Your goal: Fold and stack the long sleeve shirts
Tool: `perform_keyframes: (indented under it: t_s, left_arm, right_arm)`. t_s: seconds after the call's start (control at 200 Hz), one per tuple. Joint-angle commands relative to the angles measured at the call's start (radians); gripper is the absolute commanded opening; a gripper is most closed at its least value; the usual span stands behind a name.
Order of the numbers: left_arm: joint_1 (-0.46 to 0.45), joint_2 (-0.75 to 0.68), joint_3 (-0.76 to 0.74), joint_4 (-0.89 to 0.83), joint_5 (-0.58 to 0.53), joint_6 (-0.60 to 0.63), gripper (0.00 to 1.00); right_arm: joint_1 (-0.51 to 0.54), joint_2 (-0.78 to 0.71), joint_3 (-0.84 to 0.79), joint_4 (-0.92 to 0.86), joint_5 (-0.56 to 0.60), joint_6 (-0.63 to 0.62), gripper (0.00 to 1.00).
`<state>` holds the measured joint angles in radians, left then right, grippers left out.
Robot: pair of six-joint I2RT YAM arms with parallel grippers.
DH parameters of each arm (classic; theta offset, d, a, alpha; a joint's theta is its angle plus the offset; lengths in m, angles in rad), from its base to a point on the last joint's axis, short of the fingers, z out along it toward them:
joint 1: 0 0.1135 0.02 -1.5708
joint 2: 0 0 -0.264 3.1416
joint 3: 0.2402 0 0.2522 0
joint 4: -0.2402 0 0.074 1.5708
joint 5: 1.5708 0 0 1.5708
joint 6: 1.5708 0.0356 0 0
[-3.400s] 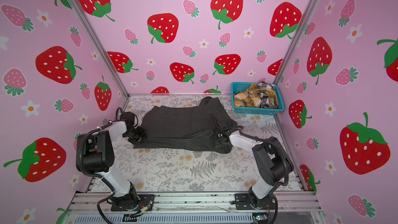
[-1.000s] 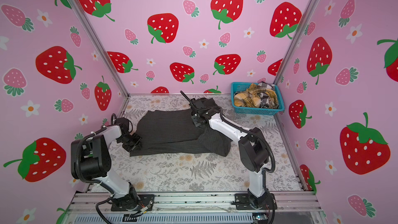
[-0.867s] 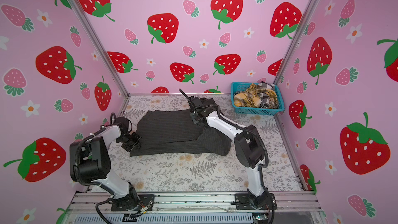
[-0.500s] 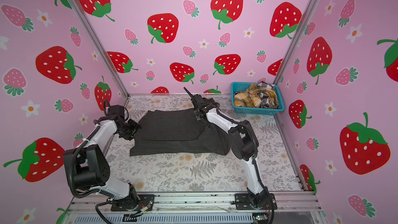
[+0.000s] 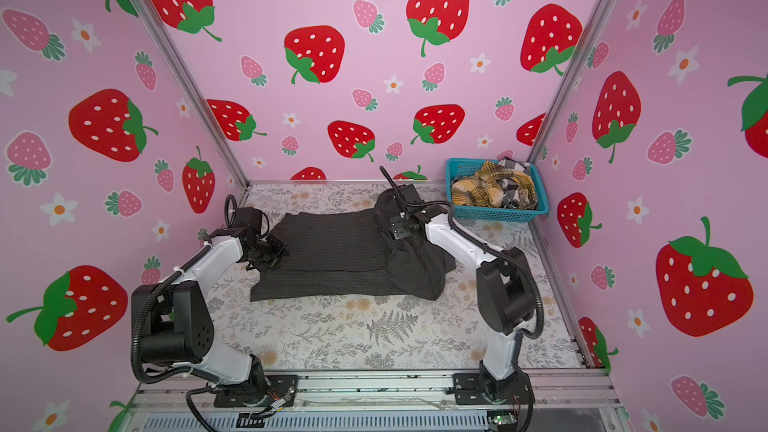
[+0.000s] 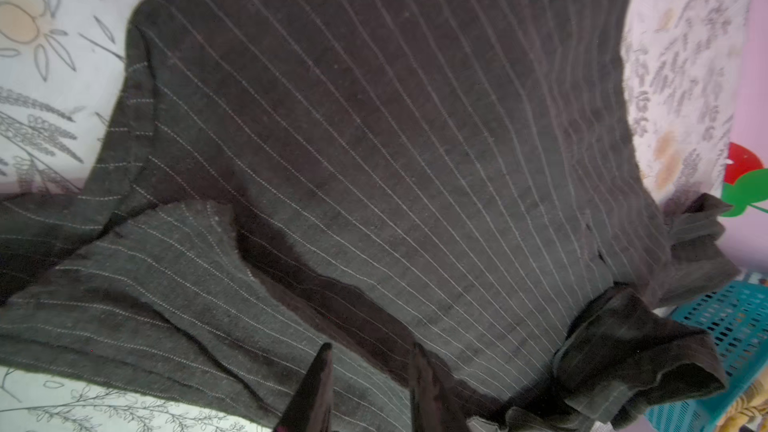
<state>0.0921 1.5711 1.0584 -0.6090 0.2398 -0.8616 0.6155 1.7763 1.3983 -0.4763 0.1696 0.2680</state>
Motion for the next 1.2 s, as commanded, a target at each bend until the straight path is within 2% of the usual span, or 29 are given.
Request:
perform_keyframes:
  t_s: [0.0,0.115,0.22,0.385,0.465,0.635,0.675,0.775,0.85,0.92,1.195]
  left_arm:
    - [0.009,0.025,-0.021,0.013,0.004,0.003,0.27]
    - [0.031,0.05,-0.049,0.02,0.004,0.013,0.22]
    - [0.06,0.067,-0.08,0.039,0.011,0.02,0.2]
    - [0.091,0.086,-0.111,0.056,0.022,0.034,0.16]
    - [0.099,0.088,-0.121,0.065,0.02,0.04,0.16]
    - [0.114,0.102,-0.121,0.061,0.02,0.055,0.15]
    - [0.118,0.102,-0.123,0.06,0.021,0.056,0.15]
    - [0.124,0.106,-0.122,0.06,0.022,0.058,0.14]
    - [0.125,0.11,-0.119,0.055,0.019,0.062,0.13]
    - [0.127,0.11,-0.118,0.049,0.013,0.065,0.13]
    - [0.139,0.121,-0.125,0.048,0.003,0.068,0.11]
  right_arm:
    - [-0.055,-0.036,-0.172,0.059,-0.211,0.065,0.71]
    - [-0.097,-0.002,-0.244,0.126,-0.327,0.066,0.62]
    - [-0.102,0.031,-0.259,0.173,-0.394,0.056,0.61]
    - [-0.102,0.047,-0.252,0.177,-0.405,0.059,0.6]
    - [-0.101,0.055,-0.249,0.174,-0.42,0.056,0.52]
    - [-0.101,0.073,-0.266,0.198,-0.51,0.065,0.56]
    - [-0.101,0.086,-0.271,0.208,-0.521,0.073,0.52]
    - [-0.102,0.114,-0.277,0.221,-0.522,0.095,0.32]
    - [-0.103,0.109,-0.268,0.225,-0.47,0.108,0.12]
    - [-0.112,0.093,-0.251,0.22,-0.42,0.116,0.0]
    - [-0.123,0.025,-0.139,0.15,-0.309,0.079,0.0]
